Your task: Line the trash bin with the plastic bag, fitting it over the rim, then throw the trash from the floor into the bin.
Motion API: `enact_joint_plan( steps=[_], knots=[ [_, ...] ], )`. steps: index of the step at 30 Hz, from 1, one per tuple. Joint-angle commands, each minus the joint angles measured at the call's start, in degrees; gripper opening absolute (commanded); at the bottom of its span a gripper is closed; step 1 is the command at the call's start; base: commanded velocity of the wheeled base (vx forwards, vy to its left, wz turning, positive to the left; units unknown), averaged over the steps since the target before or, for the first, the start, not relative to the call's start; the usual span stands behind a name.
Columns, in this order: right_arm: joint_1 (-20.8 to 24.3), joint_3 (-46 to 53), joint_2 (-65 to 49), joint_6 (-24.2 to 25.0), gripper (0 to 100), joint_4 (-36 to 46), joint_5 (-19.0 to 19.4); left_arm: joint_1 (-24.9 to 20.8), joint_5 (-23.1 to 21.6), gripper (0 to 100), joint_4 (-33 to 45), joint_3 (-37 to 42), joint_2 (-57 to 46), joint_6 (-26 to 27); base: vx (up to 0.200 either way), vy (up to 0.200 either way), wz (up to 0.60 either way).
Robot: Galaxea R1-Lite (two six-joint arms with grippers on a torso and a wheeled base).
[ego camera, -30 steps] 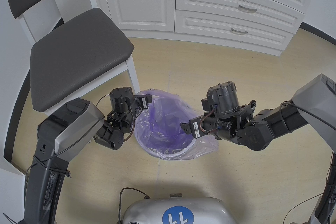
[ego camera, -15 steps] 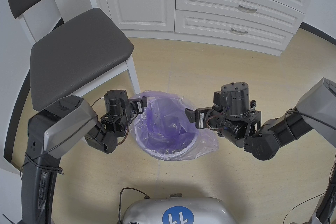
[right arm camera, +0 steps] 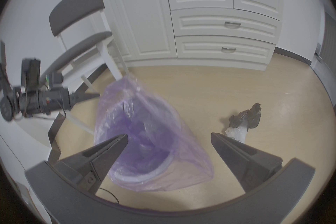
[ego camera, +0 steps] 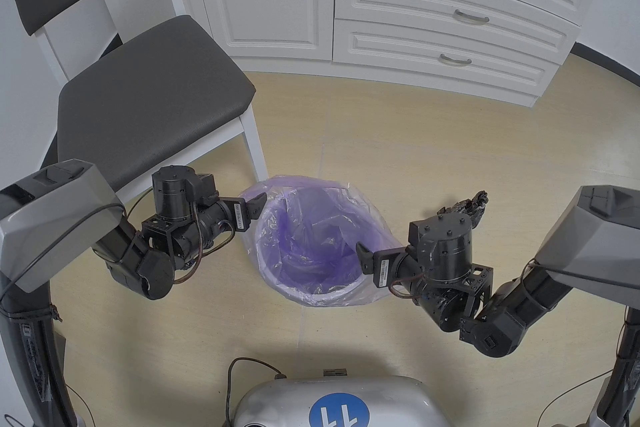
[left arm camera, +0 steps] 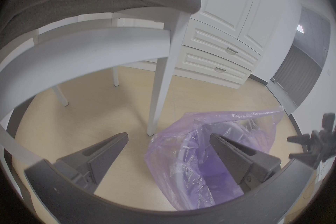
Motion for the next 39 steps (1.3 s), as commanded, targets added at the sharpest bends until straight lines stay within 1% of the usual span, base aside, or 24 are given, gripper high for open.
enact_joint_plan(
  steps=[1,6,11,16,19,22,23,24,25,26,29,31,34,36,39],
  knots=[
    [0.36,0.40,3.13,-0.10,100,0.02,-0.19,0.30,0.01,100,0.31,0.60,-1.80,0.16,0.000,0.000,0.00],
    [0.09,-2.23,5.24,0.34,100,-0.15,-0.37,0.12,-0.43,100,0.14,0.87,-0.75,1.56,0.000,0.000,0.00],
    [-2.01,-6.89,8.93,0.43,100,-2.35,-2.65,-0.49,-0.69,100,-0.48,0.51,1.98,1.56,0.000,0.000,0.00],
    [-4.30,-11.02,12.53,0.17,100,-4.64,-3.00,-0.67,-0.69,100,-0.48,-0.10,3.21,1.48,0.000,0.000,0.00],
    [-6.06,-17.70,16.14,0.43,100,-4.81,-5.29,-0.67,-0.60,100,-0.56,-1.16,4.62,1.39,0.000,0.000,0.00],
    [-7.38,-24.03,19.48,1.05,100,-5.52,-6.52,-0.67,0.19,100,-1.36,-3.35,7.43,1.04,0.000,0.000,0.00],
    [-7.46,-24.38,19.65,1.13,100,-5.69,-6.52,-0.67,0.19,100,-1.44,-3.53,7.60,1.04,0.000,0.000,0.00],
    [-8.17,-28.16,21.59,2.01,100,-8.15,-6.78,-0.49,1.16,100,-2.59,-5.38,9.19,0.86,0.000,0.000,0.00],
    [-8.25,-28.86,22.02,2.10,100,-8.50,-6.78,-0.40,1.51,100,-2.67,-5.73,9.45,0.77,0.000,0.000,0.00],
    [-9.13,-32.29,23.69,2.28,100,-10.35,-6.96,-0.23,3.27,100,-2.85,-7.66,10.68,0.16,0.000,0.000,0.00],
    [-10.10,-37.21,25.98,2.72,100,-11.67,-6.87,-0.05,5.29,100,-2.50,-10.38,11.91,-1.51,0.000,0.000,0.00],
    [-10.45,-40.20,27.39,3.95,100,-11.67,-6.87,0.12,6.17,100,-2.41,-12.14,12.70,-2.04,0.000,0.000,0.00],
    [-10.45,-41.43,28.62,5.27,100,-11.40,-6.87,0.48,8.10,100,-2.41,-14.43,13.93,-2.13,0.000,0.000,0.00],
    [-10.63,-41.61,29.41,5.35,100,-11.49,-6.69,0.65,9.68,100,-2.41,-16.36,14.99,-2.22,0.000,0.000,0.00],
    [-10.98,-42.66,30.02,5.44,100,-11.49,-6.61,0.92,10.82,100,-2.41,-18.82,16.39,-2.30,0.000,0.000,0.00]
  ],
)
